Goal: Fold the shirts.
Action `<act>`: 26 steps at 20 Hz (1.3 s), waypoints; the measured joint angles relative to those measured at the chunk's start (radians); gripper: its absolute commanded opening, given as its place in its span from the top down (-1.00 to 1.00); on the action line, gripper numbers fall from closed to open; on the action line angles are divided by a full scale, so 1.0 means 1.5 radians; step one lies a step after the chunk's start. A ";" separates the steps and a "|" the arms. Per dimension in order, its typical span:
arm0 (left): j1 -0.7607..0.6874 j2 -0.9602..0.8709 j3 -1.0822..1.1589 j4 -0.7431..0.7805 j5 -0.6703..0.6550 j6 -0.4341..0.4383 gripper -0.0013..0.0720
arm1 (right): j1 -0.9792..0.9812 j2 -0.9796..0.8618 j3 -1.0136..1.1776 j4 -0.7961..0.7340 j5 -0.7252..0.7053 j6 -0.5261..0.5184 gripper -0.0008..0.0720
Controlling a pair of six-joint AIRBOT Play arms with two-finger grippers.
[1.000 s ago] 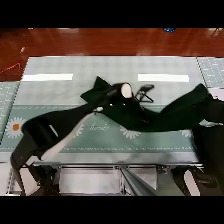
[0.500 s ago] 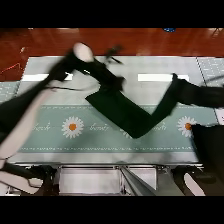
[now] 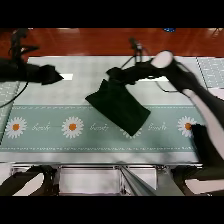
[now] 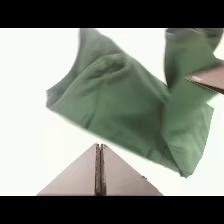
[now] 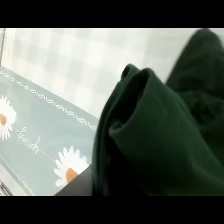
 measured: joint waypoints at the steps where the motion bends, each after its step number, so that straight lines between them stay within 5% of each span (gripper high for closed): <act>1: 0.006 0.021 -0.038 -0.001 0.010 0.000 0.90 | 0.012 -0.039 0.032 0.005 0.000 0.006 0.89; 3: 0.011 0.049 -0.106 -0.006 0.027 0.002 0.90 | 0.030 -0.096 0.077 0.015 -0.003 0.015 -0.14; 10: 0.058 0.071 -0.210 -0.012 0.124 0.002 0.90 | -0.030 -0.083 0.121 0.004 0.113 0.026 -0.10; 14: 0.124 0.080 -0.198 -0.016 0.136 0.002 0.90 | -0.119 0.115 0.063 -0.246 0.248 0.091 -0.12; 18: 0.138 0.084 -0.206 -0.019 0.138 0.002 0.90 | -0.186 0.406 -0.223 -0.459 0.217 0.240 -0.15; 22: 0.103 0.084 -0.218 -0.021 0.141 0.005 0.90 | -0.215 0.596 -0.581 -0.377 0.053 0.366 -0.15; 26: 0.052 0.084 -0.222 -0.021 0.149 0.007 0.90 | -0.207 0.584 -0.762 -0.154 -0.116 0.325 -0.15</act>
